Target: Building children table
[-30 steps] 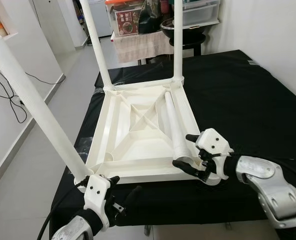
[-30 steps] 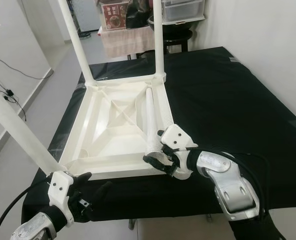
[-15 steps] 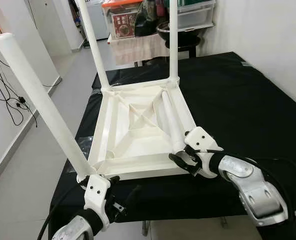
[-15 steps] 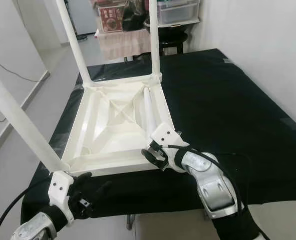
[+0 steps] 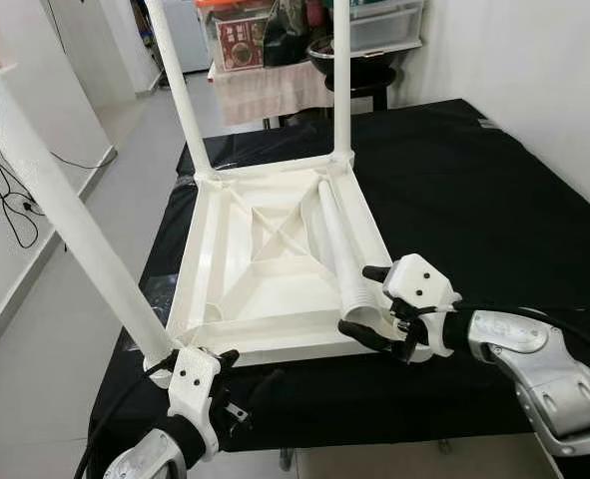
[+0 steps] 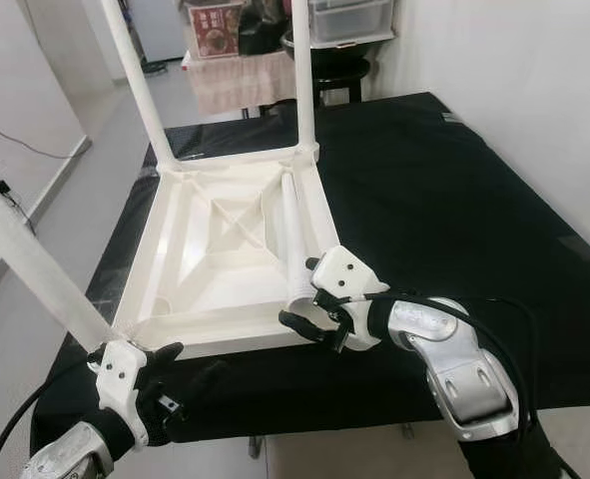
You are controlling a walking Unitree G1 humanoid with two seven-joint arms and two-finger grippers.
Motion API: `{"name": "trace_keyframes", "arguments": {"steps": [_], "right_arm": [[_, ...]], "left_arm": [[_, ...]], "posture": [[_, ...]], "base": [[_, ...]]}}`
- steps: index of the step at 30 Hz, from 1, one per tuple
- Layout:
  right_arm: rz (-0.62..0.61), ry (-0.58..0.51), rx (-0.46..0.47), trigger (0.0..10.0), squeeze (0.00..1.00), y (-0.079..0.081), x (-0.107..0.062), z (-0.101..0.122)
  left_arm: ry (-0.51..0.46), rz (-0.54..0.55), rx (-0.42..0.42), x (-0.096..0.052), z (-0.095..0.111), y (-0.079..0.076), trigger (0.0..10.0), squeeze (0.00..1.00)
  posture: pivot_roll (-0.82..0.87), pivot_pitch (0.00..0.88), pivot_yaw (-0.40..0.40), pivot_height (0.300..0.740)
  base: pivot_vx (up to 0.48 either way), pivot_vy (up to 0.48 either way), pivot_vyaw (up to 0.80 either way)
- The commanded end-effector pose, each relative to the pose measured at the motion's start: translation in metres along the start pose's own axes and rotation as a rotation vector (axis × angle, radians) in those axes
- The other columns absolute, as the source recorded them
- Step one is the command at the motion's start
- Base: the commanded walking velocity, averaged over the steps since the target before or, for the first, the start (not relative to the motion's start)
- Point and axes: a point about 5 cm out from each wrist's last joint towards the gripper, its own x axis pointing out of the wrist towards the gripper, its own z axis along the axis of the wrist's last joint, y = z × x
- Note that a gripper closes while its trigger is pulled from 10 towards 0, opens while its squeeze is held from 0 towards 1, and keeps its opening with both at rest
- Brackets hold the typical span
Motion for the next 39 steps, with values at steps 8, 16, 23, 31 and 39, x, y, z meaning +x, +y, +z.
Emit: {"name": "trace_keyframes", "arguments": {"steps": [8, 16, 23, 31, 39], "right_arm": [[-0.085, 0.12, -0.09, 10.0, 0.0, -0.002, 0.012, -0.012], [-0.3, 0.148, -0.086, 10.0, 0.0, -0.024, 0.014, -0.009], [-0.425, 0.174, -0.047, 10.0, 0.0, -0.027, 0.015, -0.011], [-0.562, 0.222, -0.114, 0.0, 0.0, -0.011, 0.021, -0.014], [-0.719, 0.179, -0.166, 0.0, 0.0, -0.027, 0.013, -0.009]], "left_arm": [[0.016, 0.017, 0.002, -0.003, -0.003, 0.003, 10.0, 0.0], [0.017, 0.013, 0.0, -0.002, -0.004, 0.003, 10.0, 0.0], [0.014, 0.016, -0.001, -0.001, -0.003, 0.004, 10.0, 0.0], [0.011, 0.013, -0.004, 0.0, -0.003, 0.004, 10.0, 0.0], [0.005, 0.007, 0.007, 0.002, 0.0, 0.004, 10.0, 0.0]], "posture": [[-0.14, 0.037, 0.082, 0.74], [-0.14, 0.036, 0.081, 0.74], [-0.14, 0.036, 0.08, 0.74], [-0.15, 0.035, 0.079, 0.74], [-0.16, 0.029, 0.084, 0.74]], "base": [[0.0, 0.0, 0.0], [0.0, 0.0, 0.0], [0.0, 0.0, 0.0], [0.0, 0.0, 0.0], [0.0, 0.0, 0.0]]}}
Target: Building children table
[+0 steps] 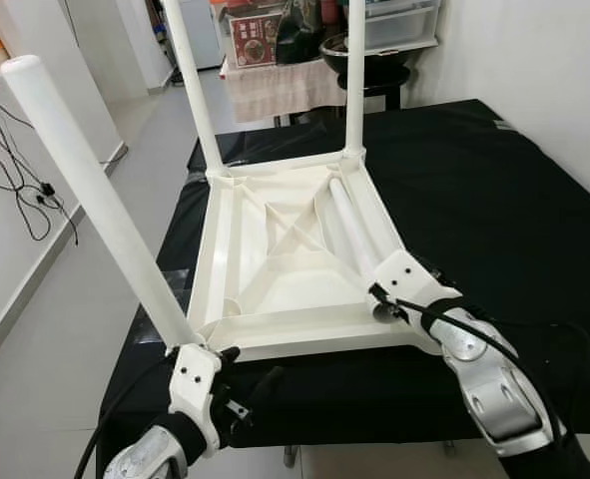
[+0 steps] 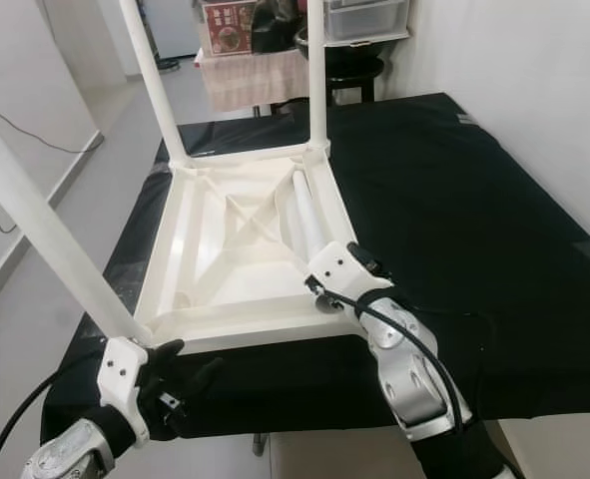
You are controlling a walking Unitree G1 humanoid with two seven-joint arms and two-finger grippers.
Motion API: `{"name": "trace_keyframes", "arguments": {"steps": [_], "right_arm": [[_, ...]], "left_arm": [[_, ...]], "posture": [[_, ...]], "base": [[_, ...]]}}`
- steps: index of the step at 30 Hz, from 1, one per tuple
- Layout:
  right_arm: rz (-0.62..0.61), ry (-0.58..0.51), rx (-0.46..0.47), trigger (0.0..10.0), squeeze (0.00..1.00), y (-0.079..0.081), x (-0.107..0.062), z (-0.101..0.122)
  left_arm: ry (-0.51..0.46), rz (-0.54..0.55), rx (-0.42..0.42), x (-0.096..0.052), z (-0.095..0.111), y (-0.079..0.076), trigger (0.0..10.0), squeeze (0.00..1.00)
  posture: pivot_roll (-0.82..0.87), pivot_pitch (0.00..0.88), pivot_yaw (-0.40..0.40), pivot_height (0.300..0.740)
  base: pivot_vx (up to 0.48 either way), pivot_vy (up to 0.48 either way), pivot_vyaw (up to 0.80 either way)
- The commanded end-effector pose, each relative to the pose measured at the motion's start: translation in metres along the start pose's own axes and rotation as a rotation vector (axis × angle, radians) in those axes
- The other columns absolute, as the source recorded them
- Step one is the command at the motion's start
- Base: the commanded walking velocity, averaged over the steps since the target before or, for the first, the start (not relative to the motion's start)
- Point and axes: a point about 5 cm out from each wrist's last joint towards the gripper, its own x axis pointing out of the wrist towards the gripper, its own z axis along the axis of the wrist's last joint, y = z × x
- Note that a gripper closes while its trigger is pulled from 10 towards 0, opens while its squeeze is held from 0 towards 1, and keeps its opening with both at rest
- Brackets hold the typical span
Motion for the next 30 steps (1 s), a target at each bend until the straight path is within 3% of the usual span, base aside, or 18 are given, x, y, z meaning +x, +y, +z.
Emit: {"name": "trace_keyframes", "arguments": {"steps": [1, 4, 8, 12, 14, 19, 24, 26, 29, 30], "right_arm": [[-0.091, -0.011, -0.006, 0.0, 0.0, -0.016, 0.002, 0.002], [-0.101, -0.037, 0.021, 0.0, 0.0, -0.022, 0.003, 0.005], [-0.102, -0.133, 0.187, 0.0, 0.0, -0.034, 0.005, 0.016], [-0.118, -0.165, 0.263, 0.0, 0.0, -0.044, 0.005, 0.018], [-0.15, -0.195, 0.404, 0.0, 0.0, -0.059, 0.005, 0.018], [-0.173, -0.228, 0.516, 0.0, 0.0, -0.07, 0.005, 0.017], [-0.208, -0.525, 1.066, 0.0, 0.0, -0.113, 0.005, 0.04], [-0.208, -0.525, 1.066, 0.0, 0.0, -0.113, 0.005, 0.04], [-0.196, -0.658, 1.251, 0.0, 0.0, -0.131, 0.011, 0.057], [-0.196, -0.658, 1.251, 0.0, 0.0, -0.131, 0.011, 0.057]], "left_arm": [[0.012, 0.012, 0.0, -0.001, -0.003, 0.003, 10.0, 0.0], [0.002, 0.012, 0.002, 0.001, 0.0, 0.004, 10.0, 0.0], [-0.04, 0.003, 0.011, 0.007, 0.011, 0.004, 10.0, 0.0], [-0.061, -0.007, 0.014, 0.01, 0.018, 0.003, 10.0, 0.0], [-0.083, -0.012, 0.019, 0.012, 0.024, 0.004, 10.0, 0.0], [-0.101, -0.016, 0.021, 0.014, 0.029, 0.005, 10.0, 0.0], [-0.26, -0.049, -0.014, 0.034, 0.071, 0.012, 10.0, 0.0], [-0.26, -0.049, -0.014, 0.034, 0.071, 0.012, 10.0, 0.0], [-0.361, -0.085, -0.032, 0.05, 0.102, 0.013, 10.0, 0.0], [-0.361, -0.085, -0.032, 0.05, 0.102, 0.013, 10.0, 0.0]], "posture": [[-0.16, 0.029, 0.084, 0.74], [-0.16, 0.028, 0.084, 0.74], [-0.17, 0.022, 0.091, 0.74], [-0.17, 0.021, 0.092, 0.74], [-0.17, 0.019, 0.093, 0.74], [-0.17, 0.017, 0.092, 0.74], [-0.16, 0.008, 0.089, 0.74], [-0.16, 0.008, 0.089, 0.74], [-0.15, 0.015, 0.073, 0.74], [-0.15, 0.015, 0.073, 0.74]], "base": [[0.0, 0.0, 0.0], [0.0, 0.0, 0.0], [0.0, 0.0, 0.0], [0.0, 0.0, 0.0], [0.0, 0.0, 0.0], [0.0, 0.0, 0.0], [0.0, 0.0, 0.0], [0.0, 0.0, 0.0], [0.0, 0.0, 0.0], [0.0, 0.0, 0.0]]}}
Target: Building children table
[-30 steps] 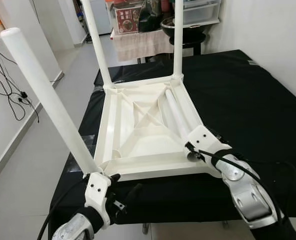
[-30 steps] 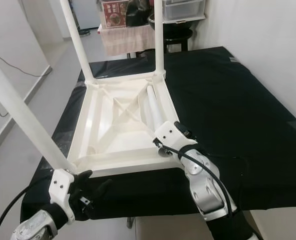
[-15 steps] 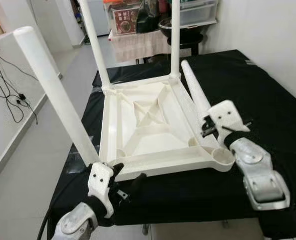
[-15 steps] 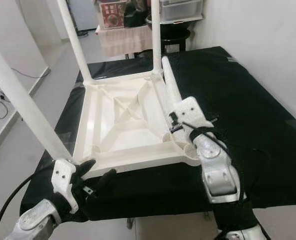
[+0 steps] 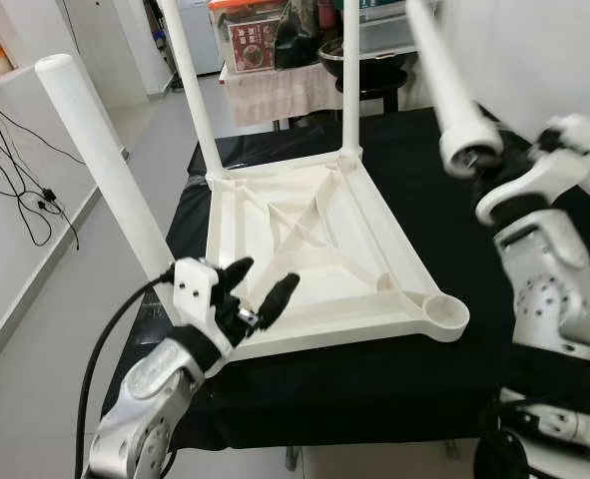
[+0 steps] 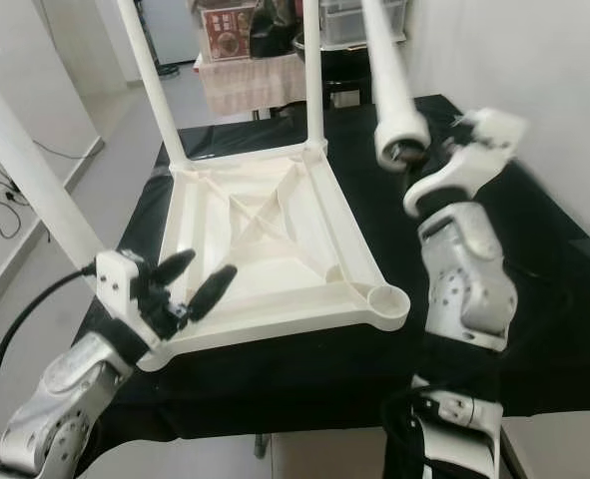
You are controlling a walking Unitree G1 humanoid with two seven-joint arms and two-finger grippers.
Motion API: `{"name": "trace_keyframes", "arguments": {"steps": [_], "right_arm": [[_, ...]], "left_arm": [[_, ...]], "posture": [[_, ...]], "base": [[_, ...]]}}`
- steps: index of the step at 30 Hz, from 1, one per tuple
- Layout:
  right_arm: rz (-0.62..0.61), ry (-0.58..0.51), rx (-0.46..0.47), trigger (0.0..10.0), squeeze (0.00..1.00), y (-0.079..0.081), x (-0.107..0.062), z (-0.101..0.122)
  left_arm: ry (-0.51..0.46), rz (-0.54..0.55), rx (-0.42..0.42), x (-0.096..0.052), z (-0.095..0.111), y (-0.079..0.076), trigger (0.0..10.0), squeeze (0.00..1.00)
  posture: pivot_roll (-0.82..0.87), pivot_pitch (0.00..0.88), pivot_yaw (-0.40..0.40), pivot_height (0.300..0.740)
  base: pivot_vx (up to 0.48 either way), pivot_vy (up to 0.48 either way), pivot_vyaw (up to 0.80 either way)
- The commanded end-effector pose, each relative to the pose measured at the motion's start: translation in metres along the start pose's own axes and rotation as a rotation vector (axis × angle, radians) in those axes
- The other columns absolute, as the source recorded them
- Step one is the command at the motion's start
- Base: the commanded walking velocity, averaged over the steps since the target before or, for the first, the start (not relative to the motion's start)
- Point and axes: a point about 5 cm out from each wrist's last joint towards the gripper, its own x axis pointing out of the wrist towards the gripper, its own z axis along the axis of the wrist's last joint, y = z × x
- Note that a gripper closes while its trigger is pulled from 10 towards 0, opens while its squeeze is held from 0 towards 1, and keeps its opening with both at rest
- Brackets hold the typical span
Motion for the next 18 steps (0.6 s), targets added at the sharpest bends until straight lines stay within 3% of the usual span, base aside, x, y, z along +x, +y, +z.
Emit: {"name": "trace_keyframes", "arguments": {"steps": [1, 2, 3, 5, 7, 8, 9, 12, 13, 16, 18], "right_arm": [[0.041, -0.051, 0.145, 9.3, 0.0, 0.009, 0.01, 0.004], [0.041, -0.051, 0.145, 9.3, 0.0, 0.009, 0.01, 0.004], [0.131, -0.093, 0.289, 10.0, 0.0, 0.024, 0.016, 0.009], [0.131, -0.093, 0.289, 10.0, 0.0, 0.024, 0.016, 0.009], [0.343, -0.151, 0.495, 10.0, 0.0, 0.053, 0.019, 0.013], [0.343, -0.151, 0.495, 10.0, 0.0, 0.053, 0.019, 0.013], [0.444, -0.147, 0.551, 10.0, 0.0, 0.066, 0.016, 0.01], [0.508, -0.091, 0.564, 10.0, 0.0, 0.077, 0.012, -0.003], [0.508, -0.091, 0.564, 10.0, 0.0, 0.077, 0.012, -0.003], [0.453, 0.025, 0.496, 10.0, 0.0, 0.079, 0.009, -0.032], [0.448, 0.033, 0.49, 10.0, 0.0, 0.079, 0.009, -0.035]], "left_arm": [[-0.019, 0.002, -0.02, 0.008, 0.006, 0.004, 10.0, 0.0], [-0.019, 0.002, -0.02, 0.008, 0.006, 0.004, 10.0, 0.0], [-0.07, -0.017, -0.033, 0.018, 0.018, 0.003, 10.0, 0.0], [-0.07, -0.017, -0.033, 0.018, 0.018, 0.003, 10.0, 0.0], [-0.151, -0.062, -0.058, 0.032, 0.039, -0.004, 10.0, 0.0], [-0.151, -0.062, -0.058, 0.032, 0.039, -0.004, 10.0, 0.0], [-0.182, -0.097, -0.071, 0.034, 0.048, -0.01, 10.0, 0.0], [-0.202, -0.131, -0.078, 0.034, 0.057, -0.015, 10.0, 0.0], [-0.202, -0.131, -0.078, 0.034, 0.057, -0.015, 10.0, 0.0], [-0.142, -0.09, -0.063, 0.034, 0.049, -0.011, 10.0, 0.0], [-0.132, -0.083, -0.061, 0.035, 0.048, -0.01, 10.0, 0.0]], "posture": [[-0.14, 0.023, 0.064, 0.74], [-0.14, 0.023, 0.064, 0.74], [-0.14, 0.026, 0.058, 0.74], [-0.14, 0.026, 0.058, 0.74], [-0.12, 0.025, 0.05, 0.74], [-0.12, 0.025, 0.05, 0.74], [-0.11, 0.022, 0.044, 0.74], [-0.1, 0.022, 0.042, 0.74], [-0.1, 0.022, 0.042, 0.74], [-0.11, 0.021, 0.048, 0.74], [-0.11, 0.021, 0.048, 0.74]], "base": [[0.0, 0.0, 0.0], [0.0, 0.0, 0.0], [0.0, 0.0, 0.0], [0.0, 0.0, 0.0], [0.0, 0.0, 0.0], [0.0, 0.0, 0.0], [0.0, 0.0, 0.0], [0.0, 0.0, 0.0], [0.0, 0.0, 0.0], [0.0, 0.0, 0.0], [0.0, 0.0, 0.0]]}}
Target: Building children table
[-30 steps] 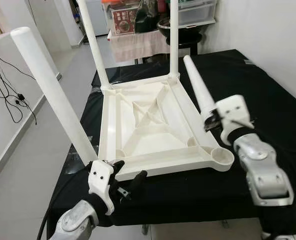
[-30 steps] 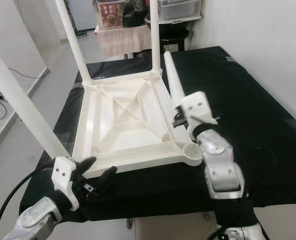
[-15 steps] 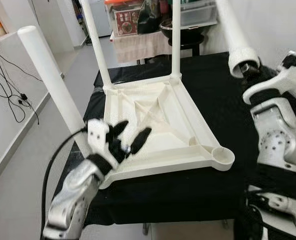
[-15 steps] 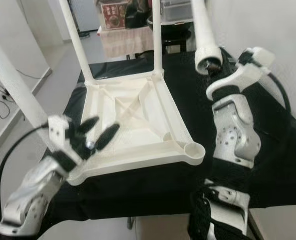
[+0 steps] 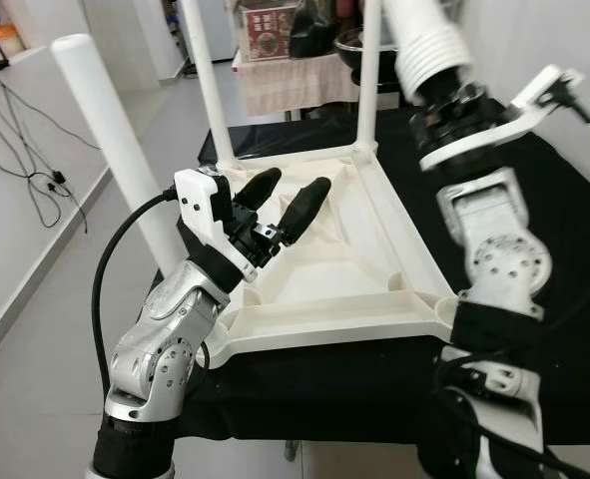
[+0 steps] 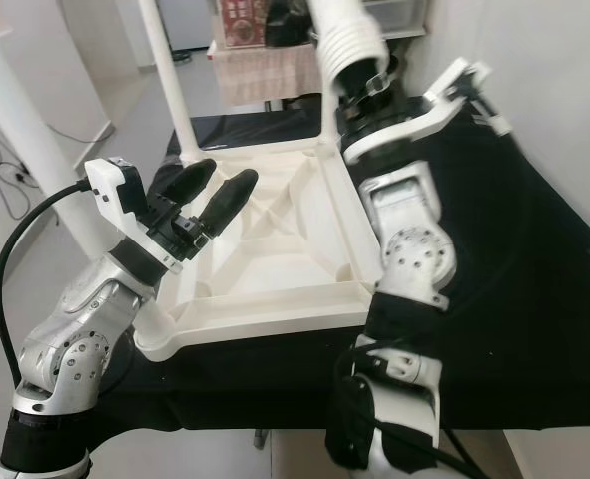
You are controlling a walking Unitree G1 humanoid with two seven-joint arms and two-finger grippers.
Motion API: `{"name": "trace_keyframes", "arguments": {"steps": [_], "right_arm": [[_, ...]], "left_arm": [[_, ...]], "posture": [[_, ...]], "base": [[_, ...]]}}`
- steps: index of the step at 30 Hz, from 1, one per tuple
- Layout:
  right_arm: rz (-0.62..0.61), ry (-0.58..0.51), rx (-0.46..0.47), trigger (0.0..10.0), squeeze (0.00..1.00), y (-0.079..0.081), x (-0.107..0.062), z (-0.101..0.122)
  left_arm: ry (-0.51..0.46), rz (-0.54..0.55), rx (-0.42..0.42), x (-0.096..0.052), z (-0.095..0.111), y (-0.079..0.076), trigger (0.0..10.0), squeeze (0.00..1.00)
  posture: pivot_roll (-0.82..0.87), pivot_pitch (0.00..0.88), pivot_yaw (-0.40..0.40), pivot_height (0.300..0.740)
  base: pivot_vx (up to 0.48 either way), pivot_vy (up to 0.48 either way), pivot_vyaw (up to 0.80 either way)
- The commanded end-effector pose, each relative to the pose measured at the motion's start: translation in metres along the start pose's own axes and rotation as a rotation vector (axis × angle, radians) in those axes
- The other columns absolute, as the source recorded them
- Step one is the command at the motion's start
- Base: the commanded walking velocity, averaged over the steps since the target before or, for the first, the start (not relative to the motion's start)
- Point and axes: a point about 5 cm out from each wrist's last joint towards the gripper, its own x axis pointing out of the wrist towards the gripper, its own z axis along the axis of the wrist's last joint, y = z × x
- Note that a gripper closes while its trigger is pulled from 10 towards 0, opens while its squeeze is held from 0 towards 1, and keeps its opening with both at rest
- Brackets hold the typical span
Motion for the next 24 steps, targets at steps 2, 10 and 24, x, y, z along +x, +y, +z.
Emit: {"name": "trace_keyframes", "arguments": {"steps": [2, 10, 24], "right_arm": [[-0.049, 0.031, -0.046, 10.0, 0.0, -0.006, -0.006, -0.008], [-0.131, 0.039, -0.086, 10.0, 0.0, -0.016, -0.022, -0.01], [-0.207, 0.062, -0.14, 10.0, 0.0, -0.026, -0.036, -0.02]], "left_arm": [[0.092, 0.079, 0.02, -0.01, -0.017, 0.01, 10.0, 0.0], [0.177, 0.111, 0.037, -0.013, -0.032, 0.016, 10.0, 0.0], [0.237, 0.197, 0.066, -0.02, -0.04, 0.03, 10.0, 0.0]], "posture": [[-0.12, 0.026, 0.056, 0.74], [-0.16, 0.018, 0.1, 0.74], [-0.15, 0.01, 0.102, 0.74]], "base": [[0.0, 0.0, 0.0], [0.0, 0.0, 0.0], [0.0, 0.0, 0.0]]}}
